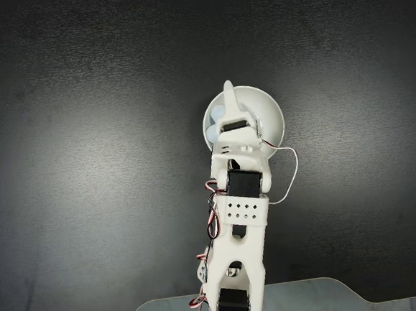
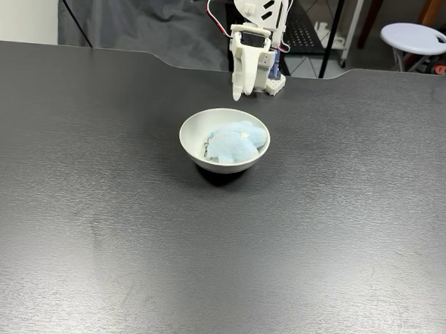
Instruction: Grasp a skyblue doll and put it in the white bowl.
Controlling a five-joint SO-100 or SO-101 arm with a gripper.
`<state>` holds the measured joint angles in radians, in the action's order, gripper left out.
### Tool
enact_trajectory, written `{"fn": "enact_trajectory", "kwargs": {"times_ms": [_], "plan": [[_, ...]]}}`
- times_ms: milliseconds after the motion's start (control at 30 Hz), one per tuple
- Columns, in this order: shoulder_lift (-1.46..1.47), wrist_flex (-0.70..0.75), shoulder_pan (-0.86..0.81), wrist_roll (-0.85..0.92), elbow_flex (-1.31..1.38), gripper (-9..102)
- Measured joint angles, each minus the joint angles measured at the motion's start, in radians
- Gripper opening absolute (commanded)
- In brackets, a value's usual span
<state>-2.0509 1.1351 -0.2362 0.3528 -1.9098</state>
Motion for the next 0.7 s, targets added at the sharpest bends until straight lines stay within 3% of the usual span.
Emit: {"fn": "enact_trajectory", "kwargs": {"times_ms": [267, 367, 467, 633, 700], "plan": [[-0.324, 0.000, 0.071, -0.133, 0.357, 50], [-0.399, 0.000, 0.095, -0.153, 0.460, 45], [-0.466, 0.000, 0.141, -0.161, 0.528, 32], [-0.537, 0.002, 0.189, -0.163, 0.551, -2], [-0.541, 0.002, 0.207, -0.163, 0.551, -2]]}}
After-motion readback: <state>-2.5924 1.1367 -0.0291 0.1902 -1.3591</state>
